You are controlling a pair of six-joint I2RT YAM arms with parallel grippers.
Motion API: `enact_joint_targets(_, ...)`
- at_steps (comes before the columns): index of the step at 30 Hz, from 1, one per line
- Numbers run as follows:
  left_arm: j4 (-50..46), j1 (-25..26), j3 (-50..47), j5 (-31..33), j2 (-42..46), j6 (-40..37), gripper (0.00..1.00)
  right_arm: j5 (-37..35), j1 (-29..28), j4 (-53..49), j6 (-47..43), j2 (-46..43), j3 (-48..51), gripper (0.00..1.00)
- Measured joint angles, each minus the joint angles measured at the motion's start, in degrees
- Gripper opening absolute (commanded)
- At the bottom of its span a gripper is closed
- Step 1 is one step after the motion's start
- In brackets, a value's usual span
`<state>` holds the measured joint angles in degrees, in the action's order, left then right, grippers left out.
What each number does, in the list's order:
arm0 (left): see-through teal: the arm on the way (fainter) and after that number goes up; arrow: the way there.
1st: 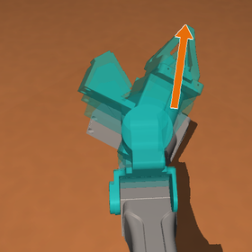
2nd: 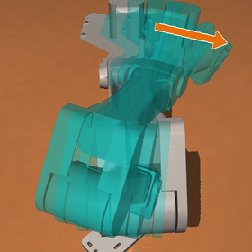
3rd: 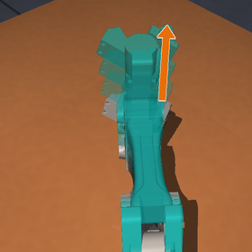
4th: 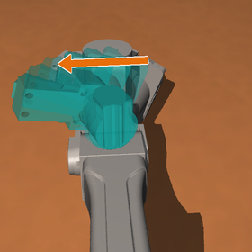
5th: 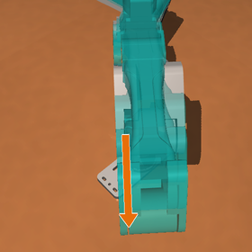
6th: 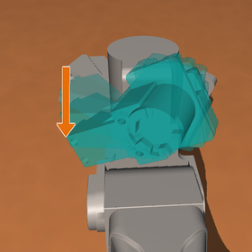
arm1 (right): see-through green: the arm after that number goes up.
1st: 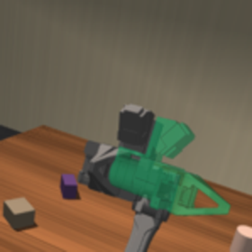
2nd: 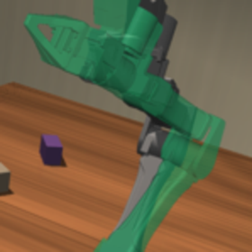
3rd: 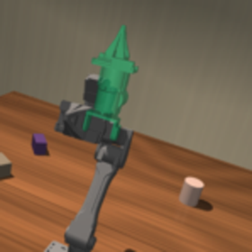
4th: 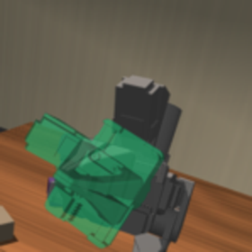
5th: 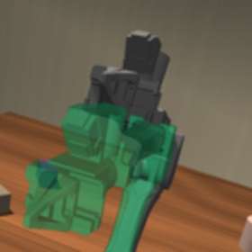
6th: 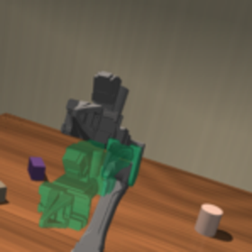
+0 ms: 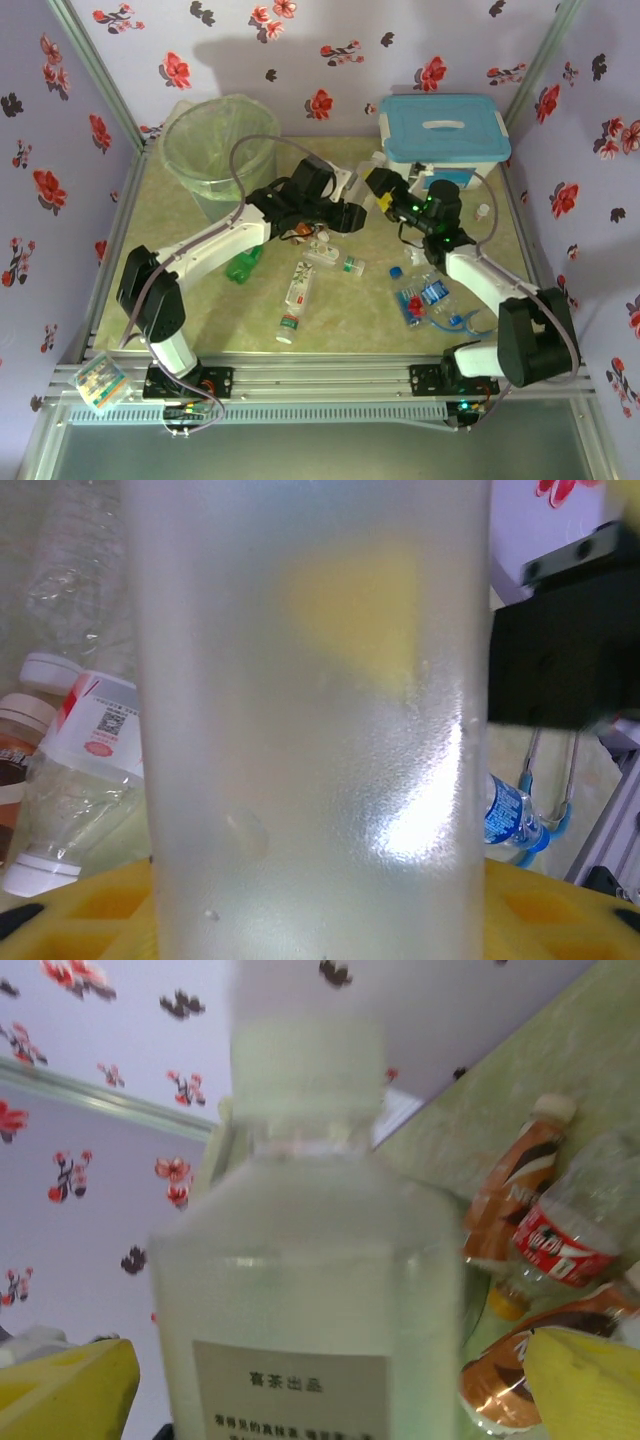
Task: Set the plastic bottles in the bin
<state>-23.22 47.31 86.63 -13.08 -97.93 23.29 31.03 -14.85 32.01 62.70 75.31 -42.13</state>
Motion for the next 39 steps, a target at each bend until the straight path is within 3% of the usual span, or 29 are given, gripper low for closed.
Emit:
enact_joint_targets(6, -3.6, -3.3, 1.0, 0.9, 3.5, -2.3, 0.49, -4.5, 10.1, -8.0, 0.3, -11.9, 2.1, 0.99)
enact_joint_targets(10, -8.2, -8.8, 6.5, 1.1, 4.8, -4.5, 0.42, -8.6, 14.5, -14.9, -0.5, -20.5, 5.1, 0.99)
enact_joint_targets(20, -16.9, -26.6, 23.6, 2.6, 6.8, -9.4, 0.29, -11.8, 21.4, -34.6, -5.6, -26.6, 5.0, 0.97)
enact_joint_targets(25, -22.3, -32.5, 28.0, 4.0, 5.0, -11.9, 0.3, -11.8, 24.2, -38.6, -6.9, -26.9, 5.0, 0.97)
enact_joint_targets(30, -28.3, -35.2, 30.6, 5.4, -0.3, -15.0, 0.31, -11.6, 24.6, -40.3, -8.1, -26.4, 5.0, 0.98)
enact_joint_targets(35, -31.6, -35.3, 27.2, 5.8, -2.1, -16.9, 0.32, -11.5, 24.9, -41.4, -8.8, -26.1, 5.0, 0.98)
enact_joint_targets(38, -31.6, -35.3, 23.7, 6.0, -1.6, -17.6, 0.38, -11.6, 25.1, -41.4, -9.3, -25.9, 5.0, 0.97)
enact_joint_targets(39, -31.6, -35.3, 22.9, 6.0, -1.6, -17.7, 0.45, -11.5, 25.1, -41.4, -9.4, -25.7, 5.0, 0.98)
